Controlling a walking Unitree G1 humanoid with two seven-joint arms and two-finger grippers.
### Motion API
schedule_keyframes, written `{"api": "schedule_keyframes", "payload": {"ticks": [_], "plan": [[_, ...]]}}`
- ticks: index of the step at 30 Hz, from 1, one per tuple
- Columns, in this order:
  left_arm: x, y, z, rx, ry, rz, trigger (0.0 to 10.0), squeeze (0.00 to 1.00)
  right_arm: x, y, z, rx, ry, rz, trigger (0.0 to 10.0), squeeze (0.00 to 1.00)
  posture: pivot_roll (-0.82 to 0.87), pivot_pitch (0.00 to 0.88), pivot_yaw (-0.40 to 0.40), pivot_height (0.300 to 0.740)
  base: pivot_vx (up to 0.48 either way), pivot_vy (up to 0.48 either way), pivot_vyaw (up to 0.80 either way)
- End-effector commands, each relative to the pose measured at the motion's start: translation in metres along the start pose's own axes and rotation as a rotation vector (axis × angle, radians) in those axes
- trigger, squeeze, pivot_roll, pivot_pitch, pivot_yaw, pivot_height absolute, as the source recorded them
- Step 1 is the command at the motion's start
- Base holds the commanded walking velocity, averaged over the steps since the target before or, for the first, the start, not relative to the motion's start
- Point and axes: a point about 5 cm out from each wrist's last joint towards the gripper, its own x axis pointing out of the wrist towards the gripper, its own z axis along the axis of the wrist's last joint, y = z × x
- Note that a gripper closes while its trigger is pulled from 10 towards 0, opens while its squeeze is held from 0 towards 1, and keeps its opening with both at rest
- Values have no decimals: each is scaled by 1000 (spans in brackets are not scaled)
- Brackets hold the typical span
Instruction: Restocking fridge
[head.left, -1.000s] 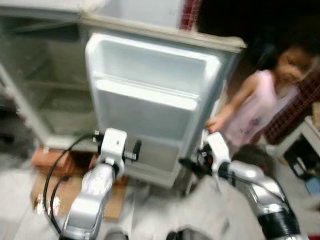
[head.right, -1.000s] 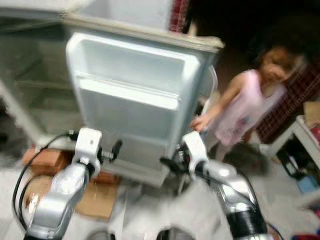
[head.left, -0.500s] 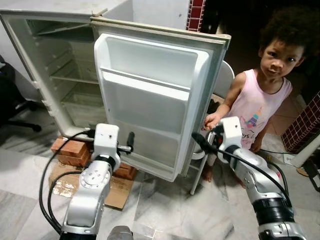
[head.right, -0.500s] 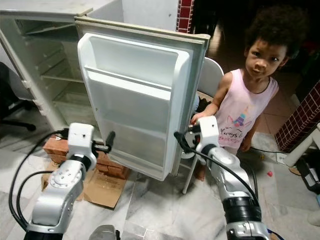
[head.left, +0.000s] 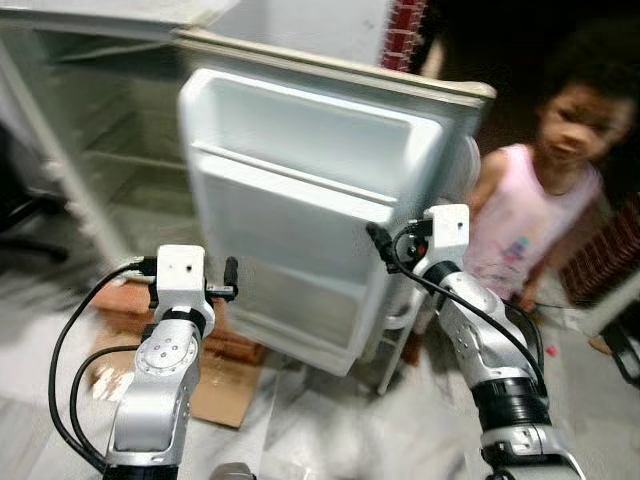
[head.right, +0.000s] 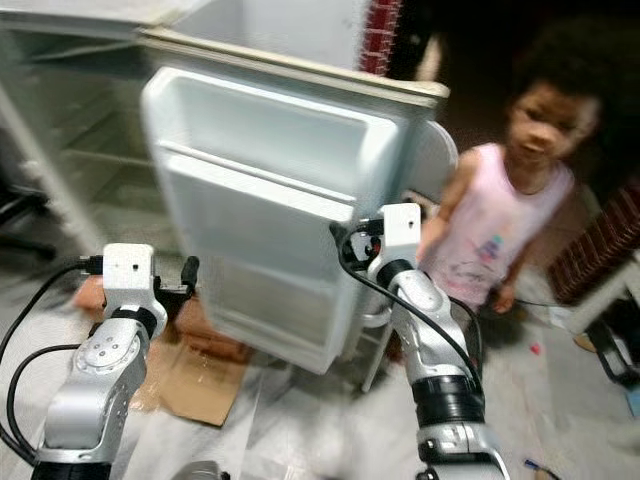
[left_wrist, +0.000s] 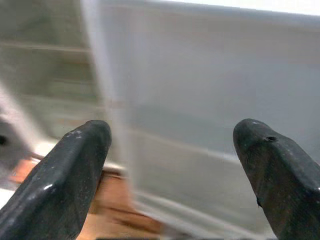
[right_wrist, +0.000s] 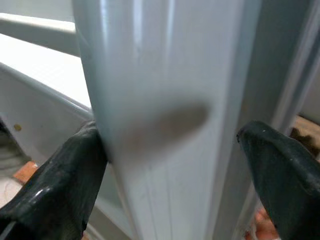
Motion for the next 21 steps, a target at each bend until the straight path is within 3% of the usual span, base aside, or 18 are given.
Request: {"api": "schedule_keyframes", "payload": {"ticks": [1,4,7,10,11,13,15,20,21], "plan": [[-1,26,-8,21,47,124,10000,0,-1,-21,11,1,-39,-102,10000,0,49,0,-43,740,0,0,0],[-2,33,-14,-24,93,170,10000,0,0,-17,13,31,-49,-53,10000,0,53,0,-45,740,0,0,0],[-4,35,-17,-31,113,154,10000,0,-2,-8,13,65,-58,60,10000,0,54,0,-44,740,0,0,0],[-4,35,-17,-31,115,152,10000,0,-2,-5,13,73,-62,92,10000,0,54,0,-44,740,0,0,0],[-4,33,-17,-30,124,142,10000,0,-5,5,13,97,-53,201,10000,0,55,0,-42,740,0,0,0],[-4,31,-18,-33,136,132,10000,0,-7,12,13,113,-40,280,10000,0,54,0,-39,740,0,0,0],[-4,31,-18,-35,142,128,10000,0,-8,13,13,119,-33,306,10000,0,54,0,-39,740,0,0,0],[-5,32,-19,-33,152,122,10000,0,-27,17,6,127,80,549,10000,0,54,0,-36,740,0,0,0],[-5,32,-19,-33,152,122,10000,0,-27,17,6,127,80,549,10000,0,54,0,-36,740,0,0,0]]}}
